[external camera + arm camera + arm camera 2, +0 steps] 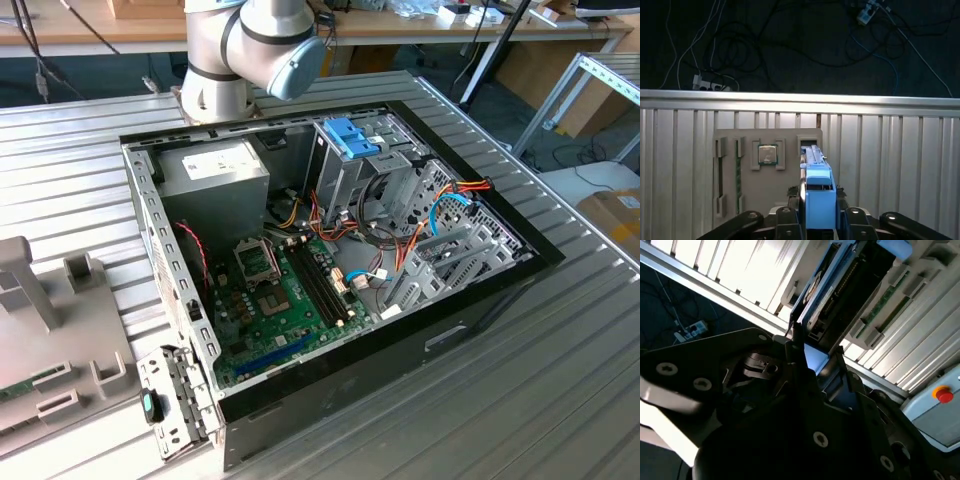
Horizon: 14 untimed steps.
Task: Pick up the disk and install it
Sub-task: 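Pick up the disk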
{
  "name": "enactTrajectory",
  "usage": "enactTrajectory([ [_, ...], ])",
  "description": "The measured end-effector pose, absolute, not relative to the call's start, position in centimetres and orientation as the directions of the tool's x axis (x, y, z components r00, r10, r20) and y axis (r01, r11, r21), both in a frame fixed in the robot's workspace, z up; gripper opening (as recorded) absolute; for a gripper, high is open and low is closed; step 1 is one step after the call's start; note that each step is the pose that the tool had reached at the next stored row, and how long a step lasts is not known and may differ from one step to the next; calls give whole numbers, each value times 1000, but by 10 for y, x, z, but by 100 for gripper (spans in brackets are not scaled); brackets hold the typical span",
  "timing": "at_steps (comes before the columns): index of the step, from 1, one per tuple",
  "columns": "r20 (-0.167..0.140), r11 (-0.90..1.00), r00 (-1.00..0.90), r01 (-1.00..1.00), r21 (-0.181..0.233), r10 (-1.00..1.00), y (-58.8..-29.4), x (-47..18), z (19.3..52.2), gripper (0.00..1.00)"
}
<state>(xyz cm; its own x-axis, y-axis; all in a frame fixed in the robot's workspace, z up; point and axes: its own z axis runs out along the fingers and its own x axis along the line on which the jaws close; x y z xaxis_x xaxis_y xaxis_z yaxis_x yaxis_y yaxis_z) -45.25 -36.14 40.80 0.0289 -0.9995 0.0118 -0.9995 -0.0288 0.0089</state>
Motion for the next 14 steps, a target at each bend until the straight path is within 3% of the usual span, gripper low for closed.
enactTrajectory([
  [3, 12, -29, 29, -1000, 9, -1000, -361, -453, 453, 36],
  [14, 12, -29, 29, -1000, 9, -1000, -361, -453, 467, 36],
])
